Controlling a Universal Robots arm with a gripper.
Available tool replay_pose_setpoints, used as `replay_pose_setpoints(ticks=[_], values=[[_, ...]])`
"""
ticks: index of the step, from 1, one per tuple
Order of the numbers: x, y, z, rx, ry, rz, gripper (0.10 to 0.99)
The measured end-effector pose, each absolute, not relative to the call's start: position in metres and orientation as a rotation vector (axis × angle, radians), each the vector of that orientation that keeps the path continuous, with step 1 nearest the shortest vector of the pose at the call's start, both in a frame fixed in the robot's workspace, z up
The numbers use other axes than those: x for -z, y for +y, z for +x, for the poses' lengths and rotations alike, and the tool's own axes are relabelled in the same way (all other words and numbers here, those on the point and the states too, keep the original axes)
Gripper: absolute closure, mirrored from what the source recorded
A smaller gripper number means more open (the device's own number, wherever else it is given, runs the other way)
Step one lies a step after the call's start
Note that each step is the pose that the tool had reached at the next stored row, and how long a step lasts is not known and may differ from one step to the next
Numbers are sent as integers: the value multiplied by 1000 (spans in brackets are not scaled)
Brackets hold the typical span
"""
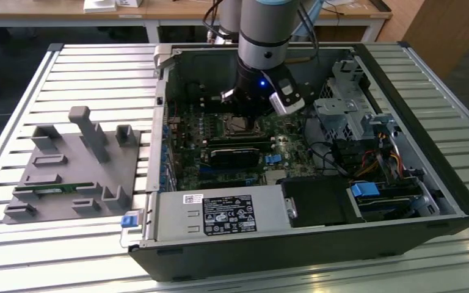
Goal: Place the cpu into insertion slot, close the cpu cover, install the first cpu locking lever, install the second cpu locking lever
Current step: 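Install the second cpu locking lever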
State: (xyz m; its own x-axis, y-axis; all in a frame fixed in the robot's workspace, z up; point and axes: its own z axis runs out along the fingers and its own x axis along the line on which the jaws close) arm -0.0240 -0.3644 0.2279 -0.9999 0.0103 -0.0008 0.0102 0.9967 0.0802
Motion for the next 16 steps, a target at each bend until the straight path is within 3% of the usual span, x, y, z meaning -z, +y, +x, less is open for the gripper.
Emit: replay_pose_setpoints(ticks=[16], values=[[-225,-374,-48,-127,3138,16,980]])
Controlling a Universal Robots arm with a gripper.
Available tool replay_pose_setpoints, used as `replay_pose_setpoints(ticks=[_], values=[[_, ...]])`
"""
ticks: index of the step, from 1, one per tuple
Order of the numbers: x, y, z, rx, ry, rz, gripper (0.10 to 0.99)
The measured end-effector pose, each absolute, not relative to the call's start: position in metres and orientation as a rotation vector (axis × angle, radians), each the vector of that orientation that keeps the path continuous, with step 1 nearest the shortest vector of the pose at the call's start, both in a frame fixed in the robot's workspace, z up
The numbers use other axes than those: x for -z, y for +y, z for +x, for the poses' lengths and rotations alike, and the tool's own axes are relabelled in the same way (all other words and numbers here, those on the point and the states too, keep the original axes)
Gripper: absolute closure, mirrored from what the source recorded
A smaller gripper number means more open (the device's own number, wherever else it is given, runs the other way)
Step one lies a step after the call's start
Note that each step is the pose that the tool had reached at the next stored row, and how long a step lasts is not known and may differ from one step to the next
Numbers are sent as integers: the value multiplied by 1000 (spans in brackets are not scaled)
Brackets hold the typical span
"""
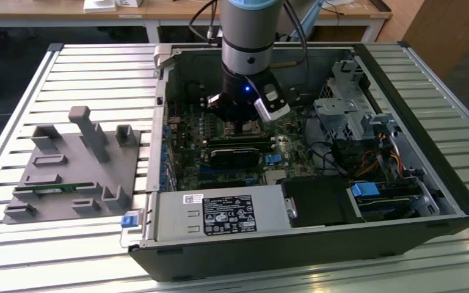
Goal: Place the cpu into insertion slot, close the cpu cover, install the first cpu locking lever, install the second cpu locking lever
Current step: 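Install the second cpu locking lever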
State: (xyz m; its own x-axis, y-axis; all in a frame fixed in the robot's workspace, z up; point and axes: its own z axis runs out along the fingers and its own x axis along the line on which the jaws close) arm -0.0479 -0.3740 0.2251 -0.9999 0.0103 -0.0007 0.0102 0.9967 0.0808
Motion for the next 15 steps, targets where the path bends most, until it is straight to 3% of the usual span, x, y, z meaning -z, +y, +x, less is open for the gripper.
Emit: replay_pose_setpoints(ticks=[3,8,15], values=[[-222,-374,-48,-133,3138,16,980],[-222,-379,-49,-219,3134,16,980],[-221,-387,-53,-248,3132,16,980]])
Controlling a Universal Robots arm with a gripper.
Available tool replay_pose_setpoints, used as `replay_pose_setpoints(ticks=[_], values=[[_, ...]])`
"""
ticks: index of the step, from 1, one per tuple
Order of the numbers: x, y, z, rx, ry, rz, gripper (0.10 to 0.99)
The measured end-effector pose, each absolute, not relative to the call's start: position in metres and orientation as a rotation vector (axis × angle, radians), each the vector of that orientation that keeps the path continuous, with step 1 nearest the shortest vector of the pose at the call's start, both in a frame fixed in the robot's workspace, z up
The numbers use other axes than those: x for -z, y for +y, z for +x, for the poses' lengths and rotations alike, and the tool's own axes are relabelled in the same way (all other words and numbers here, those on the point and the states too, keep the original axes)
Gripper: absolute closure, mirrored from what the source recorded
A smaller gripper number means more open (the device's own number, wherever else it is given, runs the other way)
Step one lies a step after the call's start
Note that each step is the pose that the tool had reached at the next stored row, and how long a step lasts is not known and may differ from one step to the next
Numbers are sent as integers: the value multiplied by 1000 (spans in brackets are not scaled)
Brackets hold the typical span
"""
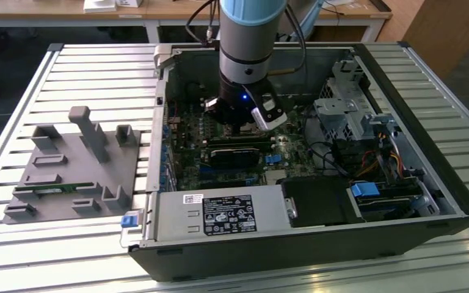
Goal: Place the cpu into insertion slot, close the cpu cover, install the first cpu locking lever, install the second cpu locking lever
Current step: 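Install the second cpu locking lever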
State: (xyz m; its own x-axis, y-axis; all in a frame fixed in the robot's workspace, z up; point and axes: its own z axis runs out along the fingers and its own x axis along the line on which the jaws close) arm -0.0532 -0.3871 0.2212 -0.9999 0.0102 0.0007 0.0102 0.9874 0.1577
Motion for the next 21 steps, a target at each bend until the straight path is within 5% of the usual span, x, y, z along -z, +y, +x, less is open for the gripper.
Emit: replay_pose_setpoints(ticks=[21], values=[[-212,-400,-60,-333,3124,16,980]])
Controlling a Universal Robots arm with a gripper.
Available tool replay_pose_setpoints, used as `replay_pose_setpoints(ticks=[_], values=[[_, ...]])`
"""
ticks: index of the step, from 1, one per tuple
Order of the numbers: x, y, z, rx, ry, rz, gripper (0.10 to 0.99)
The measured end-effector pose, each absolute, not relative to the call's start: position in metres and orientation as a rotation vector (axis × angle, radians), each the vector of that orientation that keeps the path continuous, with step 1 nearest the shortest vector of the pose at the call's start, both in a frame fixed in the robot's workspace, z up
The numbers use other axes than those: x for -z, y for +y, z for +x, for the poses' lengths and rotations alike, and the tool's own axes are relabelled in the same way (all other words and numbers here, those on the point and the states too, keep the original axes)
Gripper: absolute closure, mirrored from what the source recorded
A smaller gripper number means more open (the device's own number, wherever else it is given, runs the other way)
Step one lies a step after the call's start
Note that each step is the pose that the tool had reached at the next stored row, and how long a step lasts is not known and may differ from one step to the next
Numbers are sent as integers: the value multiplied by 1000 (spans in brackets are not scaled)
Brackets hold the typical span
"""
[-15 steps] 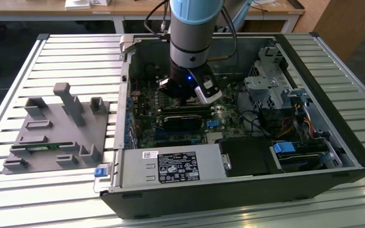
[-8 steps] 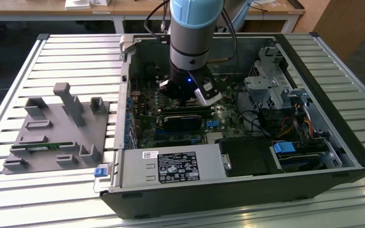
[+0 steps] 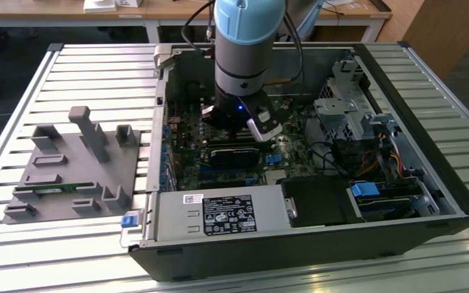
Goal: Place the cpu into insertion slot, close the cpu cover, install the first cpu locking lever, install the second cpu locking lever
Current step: 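Install the second cpu locking lever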
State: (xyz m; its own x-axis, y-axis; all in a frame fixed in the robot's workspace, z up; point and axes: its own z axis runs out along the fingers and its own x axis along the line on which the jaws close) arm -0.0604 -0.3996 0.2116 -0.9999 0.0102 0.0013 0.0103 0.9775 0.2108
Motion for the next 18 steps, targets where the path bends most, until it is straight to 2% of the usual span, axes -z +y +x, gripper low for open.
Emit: replay_pose_setpoints(ticks=[18], values=[[-204,-404,-65,407,-3115,-16,980]])
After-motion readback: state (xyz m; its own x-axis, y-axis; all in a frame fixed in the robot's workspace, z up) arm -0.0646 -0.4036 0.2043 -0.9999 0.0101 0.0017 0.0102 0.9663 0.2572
